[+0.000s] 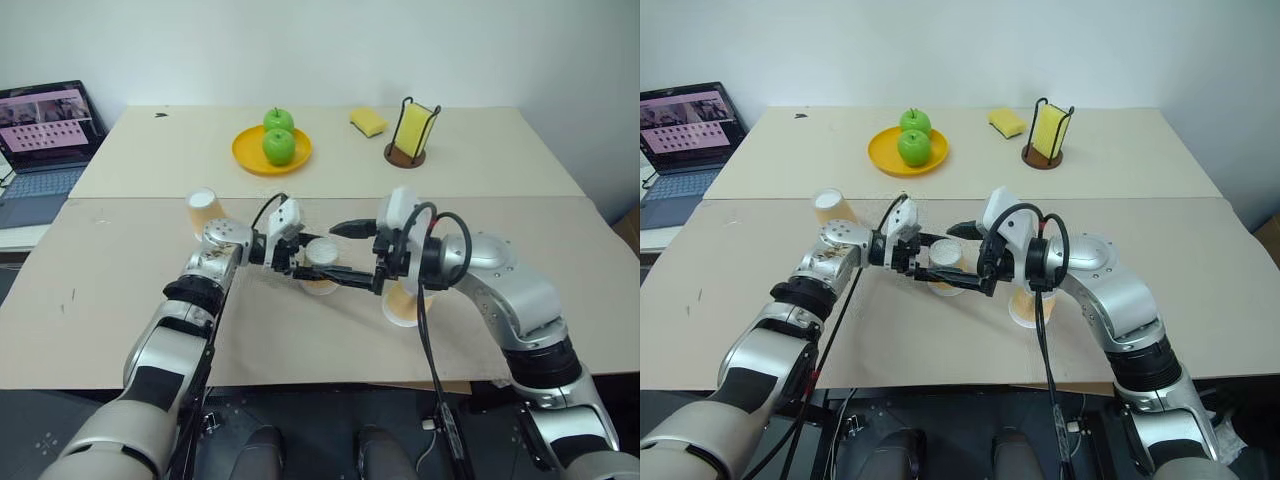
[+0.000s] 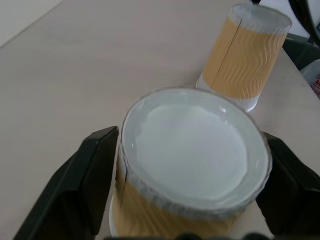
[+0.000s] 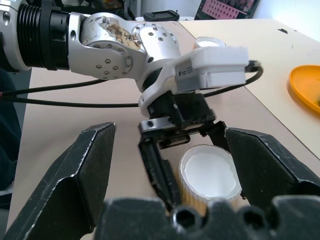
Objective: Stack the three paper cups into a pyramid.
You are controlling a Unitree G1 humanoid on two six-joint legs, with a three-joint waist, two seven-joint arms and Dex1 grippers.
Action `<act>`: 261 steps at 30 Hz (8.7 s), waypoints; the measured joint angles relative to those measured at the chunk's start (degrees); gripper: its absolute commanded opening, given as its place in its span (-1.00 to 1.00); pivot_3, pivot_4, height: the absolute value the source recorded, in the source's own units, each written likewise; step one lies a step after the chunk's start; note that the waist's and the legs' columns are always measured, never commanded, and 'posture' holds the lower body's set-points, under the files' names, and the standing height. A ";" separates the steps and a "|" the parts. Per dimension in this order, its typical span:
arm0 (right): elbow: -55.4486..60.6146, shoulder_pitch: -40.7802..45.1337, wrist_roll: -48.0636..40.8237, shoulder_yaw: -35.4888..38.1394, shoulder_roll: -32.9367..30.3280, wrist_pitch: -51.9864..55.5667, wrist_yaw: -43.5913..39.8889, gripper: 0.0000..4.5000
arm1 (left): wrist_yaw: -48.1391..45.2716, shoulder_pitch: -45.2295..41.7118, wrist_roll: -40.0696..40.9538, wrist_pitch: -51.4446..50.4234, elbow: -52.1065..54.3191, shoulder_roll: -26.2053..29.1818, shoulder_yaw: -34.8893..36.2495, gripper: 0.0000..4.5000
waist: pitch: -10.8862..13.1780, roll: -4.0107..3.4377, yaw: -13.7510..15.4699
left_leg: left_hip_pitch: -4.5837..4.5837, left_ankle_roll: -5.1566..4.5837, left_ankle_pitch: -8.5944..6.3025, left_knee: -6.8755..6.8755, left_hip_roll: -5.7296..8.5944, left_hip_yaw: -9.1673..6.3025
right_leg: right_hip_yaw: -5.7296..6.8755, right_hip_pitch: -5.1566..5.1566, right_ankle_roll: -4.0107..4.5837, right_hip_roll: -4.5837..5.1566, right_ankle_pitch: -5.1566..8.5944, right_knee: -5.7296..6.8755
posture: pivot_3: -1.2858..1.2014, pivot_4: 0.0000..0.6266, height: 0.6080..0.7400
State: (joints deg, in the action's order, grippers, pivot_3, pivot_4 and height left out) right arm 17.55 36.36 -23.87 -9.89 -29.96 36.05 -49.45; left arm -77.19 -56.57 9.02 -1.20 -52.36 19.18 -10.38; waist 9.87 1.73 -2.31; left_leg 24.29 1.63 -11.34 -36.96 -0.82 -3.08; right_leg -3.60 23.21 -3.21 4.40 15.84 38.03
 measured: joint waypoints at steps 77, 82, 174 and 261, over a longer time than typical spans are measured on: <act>-5.38 1.47 0.15 -0.92 4.11 -1.00 -1.71 0.83 | 60.59 9.69 -2.32 5.00 4.08 2.78 23.61 -0.06 | -0.07 0.01 1.12 | -0.09 0.04 0.02 0.03 0.01 0.00 | -0.01 -0.03 0.02 0.02 -0.08 0.04 | 0.03 -0.52 0.88; -5.37 1.44 0.19 -0.94 4.06 -1.00 -1.63 0.83 | 56.02 9.71 -0.69 4.94 4.73 3.17 23.39 -0.06 | -0.07 0.01 1.11 | -0.06 0.05 0.02 0.03 0.01 -0.01 | 0.00 -0.02 0.02 0.02 -0.08 0.04 | 0.03 -0.52 0.88; -3.75 -1.44 1.24 -0.70 2.08 -0.54 2.14 0.83 | 29.90 26.04 22.32 -30.34 49.80 14.09 26.94 -0.28 | -0.06 0.01 0.06 | -0.11 0.05 0.03 0.01 -0.04 -0.04 | 0.00 -0.05 0.01 0.02 -0.07 0.04 | 0.03 -0.52 0.88; -36.49 28.83 -1.27 6.76 -8.26 -0.33 -20.04 0.24 | 11.34 32.52 31.31 -37.94 63.88 32.69 21.73 1.00 | 0.06 -0.18 -0.35 | -0.19 0.01 0.00 0.13 -0.10 0.17 | -0.14 -0.01 -0.01 -0.02 -0.04 -0.03 | 0.03 -0.52 0.88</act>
State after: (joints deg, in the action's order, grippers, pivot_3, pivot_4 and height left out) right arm -18.94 65.19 -25.14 -3.13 -38.22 35.72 -69.49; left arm -65.85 -24.05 40.33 -39.14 11.52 51.87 11.35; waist 9.93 1.54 -2.65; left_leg 24.10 1.63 -11.34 -36.83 -0.92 -2.91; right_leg -3.74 23.21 -3.22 4.38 15.80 38.00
